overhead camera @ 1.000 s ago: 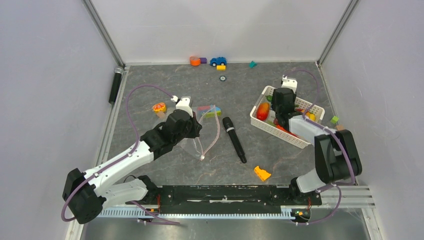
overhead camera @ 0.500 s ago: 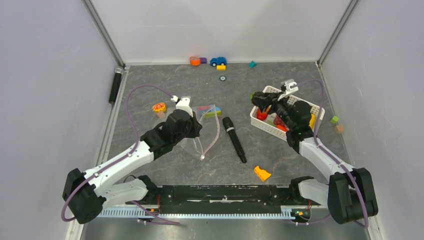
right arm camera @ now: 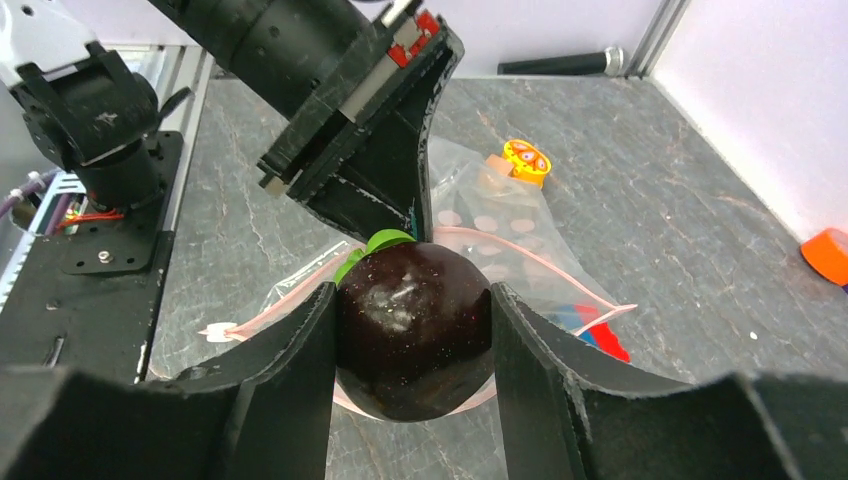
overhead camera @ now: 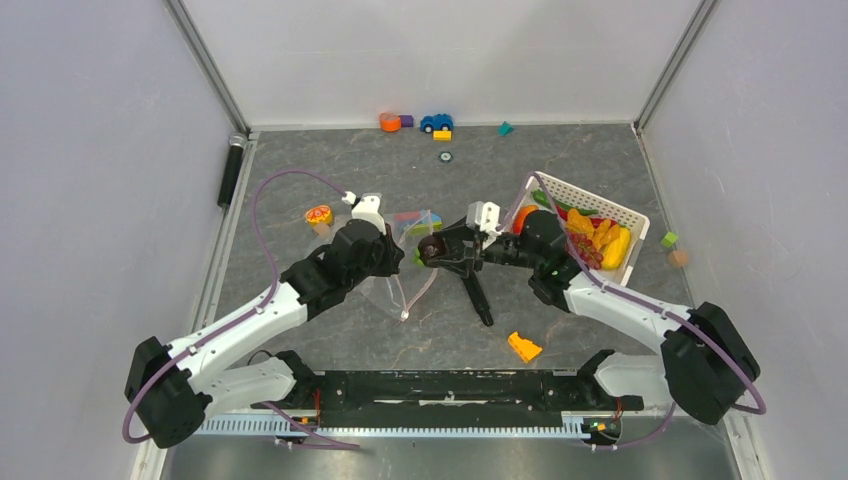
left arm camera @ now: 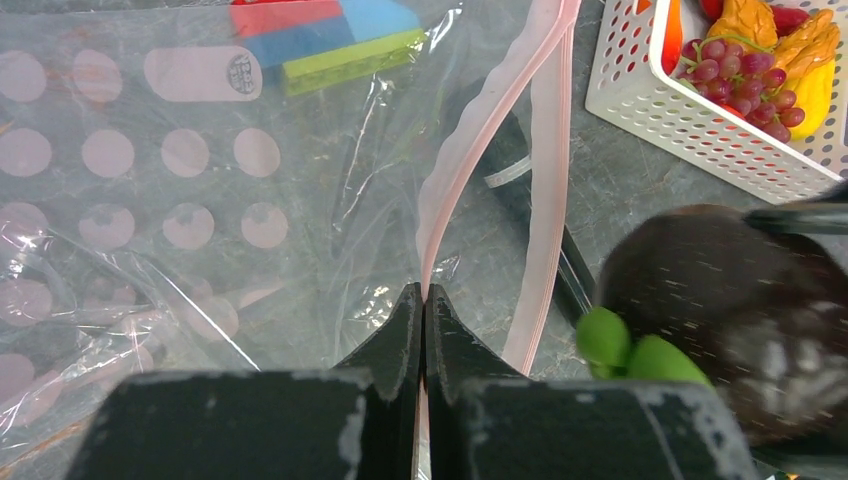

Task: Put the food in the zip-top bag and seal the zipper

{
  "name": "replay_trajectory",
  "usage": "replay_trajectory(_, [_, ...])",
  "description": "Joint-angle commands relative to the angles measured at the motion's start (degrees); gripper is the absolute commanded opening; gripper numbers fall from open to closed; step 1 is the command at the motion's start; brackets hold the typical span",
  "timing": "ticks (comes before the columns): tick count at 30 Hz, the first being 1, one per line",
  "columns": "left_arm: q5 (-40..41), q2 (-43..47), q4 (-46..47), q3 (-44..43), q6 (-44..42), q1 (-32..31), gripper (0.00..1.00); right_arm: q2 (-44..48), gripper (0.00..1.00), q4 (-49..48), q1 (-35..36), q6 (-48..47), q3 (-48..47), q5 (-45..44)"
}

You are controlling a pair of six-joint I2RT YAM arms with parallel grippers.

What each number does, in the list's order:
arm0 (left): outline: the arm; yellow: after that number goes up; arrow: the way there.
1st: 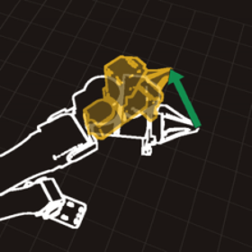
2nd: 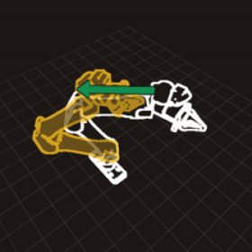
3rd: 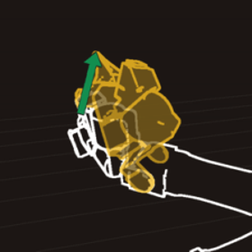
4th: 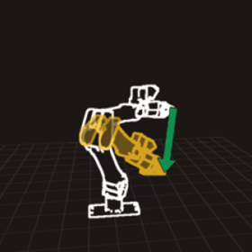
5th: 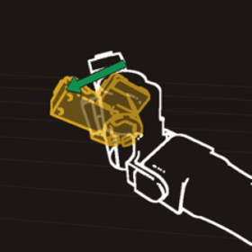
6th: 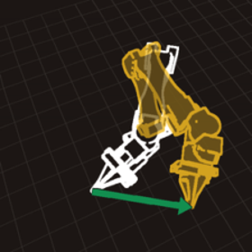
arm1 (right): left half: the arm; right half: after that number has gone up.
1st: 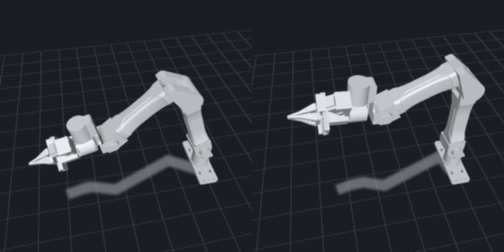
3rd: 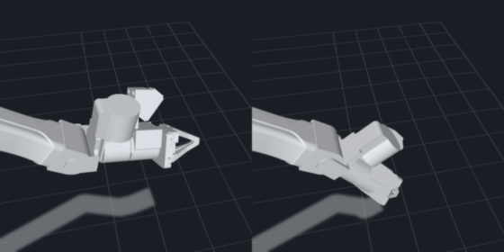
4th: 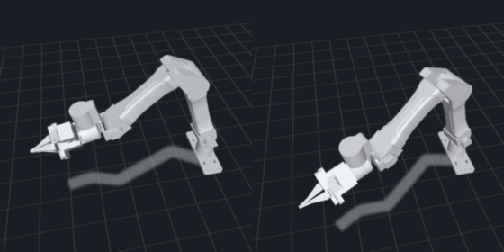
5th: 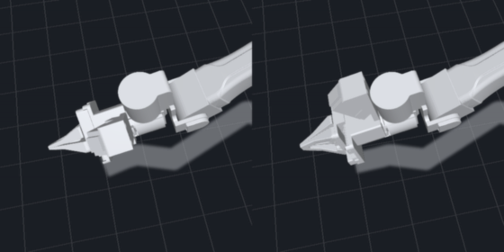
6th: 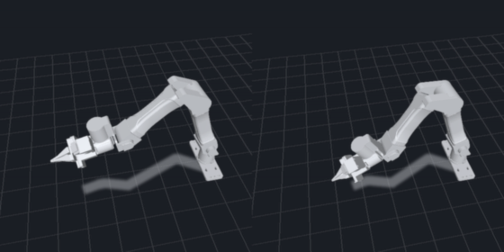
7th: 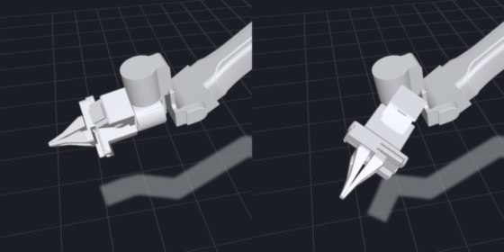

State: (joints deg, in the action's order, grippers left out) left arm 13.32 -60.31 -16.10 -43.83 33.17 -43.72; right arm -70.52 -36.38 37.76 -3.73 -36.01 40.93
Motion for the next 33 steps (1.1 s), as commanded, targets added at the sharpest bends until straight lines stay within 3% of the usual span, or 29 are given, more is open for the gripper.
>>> replay_trajectory(1, [-2.0, 1.6, 3.3, 0.3, -1.5, 0.2, 0.02, -3.2, 0.28, 2.7, 1.6, -4.6, -4.4, -1.9])
replay_trajectory(13, [-10.2, 6.8, 9.1, 3.4, -1.1, 0.3, 0.02, -9.4, 0.30, 12.7, 6.0, -9.8, -10.4, -21.2])
replay_trajectory(17, [-11.6, 8.4, 11.3, 4.9, -0.9, 0.3, 0.02, -11.4, 0.40, 17.2, 7.3, -9.9, -13.4, -28.2])
replay_trajectory(22, [-12.3, 8.6, 11.4, 4.8, -0.8, 0.2, 0.02, -12.6, 0.86, 19.3, 9.1, -9.7, -15.5, -31.8])
replay_trajectory(24, [-12.0, 8.5, 11.3, 4.8, -0.7, 0.3, 0.02, -12.3, 0.98, 19.7, 9.5, -9.7, -15.8, -31.5])
replay_trajectory(33, [-9.3, 8.7, 10.5, 4.9, -0.7, 0.2, 0.02, -5.3, 0.98, 17.8, 9.7, -9.6, -12.5, -33.0])
